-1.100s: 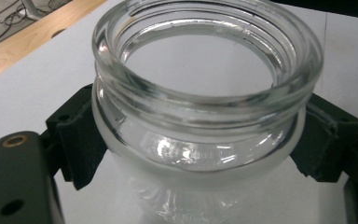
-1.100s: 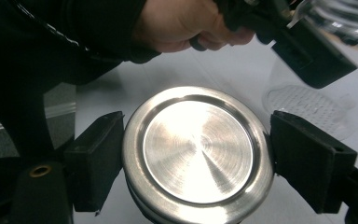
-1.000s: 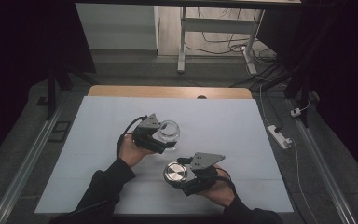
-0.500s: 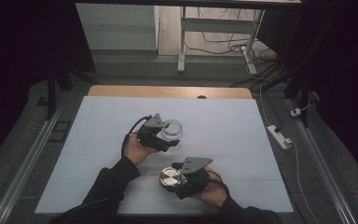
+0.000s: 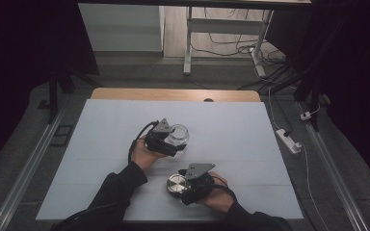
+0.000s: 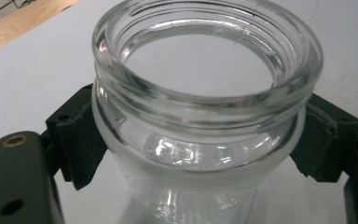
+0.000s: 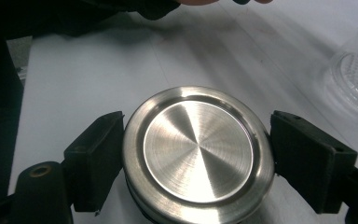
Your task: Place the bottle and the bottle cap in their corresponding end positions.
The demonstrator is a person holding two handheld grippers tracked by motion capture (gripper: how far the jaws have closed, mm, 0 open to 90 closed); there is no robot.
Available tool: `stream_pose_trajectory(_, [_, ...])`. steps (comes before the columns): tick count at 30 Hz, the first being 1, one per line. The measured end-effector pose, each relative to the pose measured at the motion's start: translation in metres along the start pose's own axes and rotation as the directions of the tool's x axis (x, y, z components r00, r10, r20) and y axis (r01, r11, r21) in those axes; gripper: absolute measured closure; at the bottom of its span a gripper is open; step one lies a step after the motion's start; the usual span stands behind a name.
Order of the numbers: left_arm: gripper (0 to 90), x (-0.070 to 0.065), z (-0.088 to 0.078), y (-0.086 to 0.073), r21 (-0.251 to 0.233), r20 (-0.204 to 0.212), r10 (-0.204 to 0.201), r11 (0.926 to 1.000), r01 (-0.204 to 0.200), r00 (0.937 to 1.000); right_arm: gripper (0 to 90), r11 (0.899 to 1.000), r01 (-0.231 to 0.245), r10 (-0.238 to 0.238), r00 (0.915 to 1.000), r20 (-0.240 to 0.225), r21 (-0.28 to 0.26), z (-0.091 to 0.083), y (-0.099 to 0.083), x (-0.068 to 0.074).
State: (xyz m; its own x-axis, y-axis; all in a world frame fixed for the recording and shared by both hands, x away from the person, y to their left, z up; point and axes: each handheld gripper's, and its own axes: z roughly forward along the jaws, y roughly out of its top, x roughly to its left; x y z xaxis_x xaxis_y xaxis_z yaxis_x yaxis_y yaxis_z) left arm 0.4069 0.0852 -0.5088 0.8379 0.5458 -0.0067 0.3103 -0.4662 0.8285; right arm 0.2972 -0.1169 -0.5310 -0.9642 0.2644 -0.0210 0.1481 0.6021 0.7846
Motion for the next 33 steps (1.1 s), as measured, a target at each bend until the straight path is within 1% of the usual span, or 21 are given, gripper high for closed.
stream_pose_trajectory(3, [16.0,0.0012,0.002,-0.0021,0.006,-0.018,0.001,1.0,-0.001,0.9998,19.6,1.0,0.0,0.0,0.9999,0.011,0.016,0.0019,-0.0022,-0.0014])
stream_pose_trajectory(6, [16.0,0.0036,0.0038,-0.0046,0.004,-0.031,-0.01,0.9999,0.011,0.9995,19.6,1.0,-0.004,0.004,0.9999,0.016,0.021,0.0034,-0.0041,-0.0024])
stream_pose_trajectory(10, [16.0,0.0066,0.0043,-0.0069,-0.008,-0.019,-0.026,0.9996,0.026,0.9995,19.6,1.0,0.01,-0.011,0.9996,0.024,0.027,0.0041,-0.0038,-0.0022])
stream_pose_trajectory(15, [15.8,0.0056,0.0041,-0.0072,-0.004,-0.022,-0.012,0.9999,0.012,0.9997,19.6,0.999,0.015,-0.016,0.9994,0.029,0.035,0.0049,-0.0035,-0.0012])
stream_pose_trajectory(18, [15.7,0.0062,0.0035,-0.0078,0.001,-0.018,-0.01,0.9999,0.01,0.9998,19.5,0.999,0.007,-0.008,0.9994,0.032,0.04,0.0051,-0.0034,-0.0009])
stream_pose_trajectory(19, [15.6,0.0068,0.0033,-0.0082,0.002,-0.015,-0.012,0.9999,0.012,0.9998,19.4,0.999,-0.005,0.004,0.9994,0.033,0.041,0.0053,-0.0032,-0.0004])
stream_pose_trajectory(22, [15.4,0.0087,0.0027,-0.0093,0.005,-0.006,-0.021,0.9998,0.021,0.9998,18.9,0.999,-0.007,0.006,0.9995,0.032,0.049,0.0055,-0.0032,-0.0006])
stream_pose_trajectory(26, [14.8,0.0071,0.0031,-0.0066,0.026,-0.019,-0.015,0.9995,0.016,0.9997,17.3,0.998,-0.026,0.025,0.9994,0.024,0.048,0.0053,-0.0022,-0.0006])
stream_pose_trajectory(28, [14.2,0.0063,0.0031,-0.0057,0.036,-0.022,-0.01,0.9993,0.01,0.9997,16.3,0.998,-0.025,0.024,0.9994,0.023,0.051,0.0052,-0.0018,-0.0004])
stream_pose_trajectory(32, [11.4,0.0054,0.0025,-0.0052,0.044,-0.018,-0.016,0.9989,0.017,0.9997,14.8,0.998,-0.016,0.015,0.9996,0.023,0.053,0.0047,-0.0007,0.0001])
stream_pose_trajectory(33, [11.1,0.0052,0.0023,-0.0051,0.047,-0.017,-0.018,0.9987,0.019,0.9997,14.6,0.998,-0.021,0.019,0.9996,0.022,0.052,0.0041,0.0,0.0007])
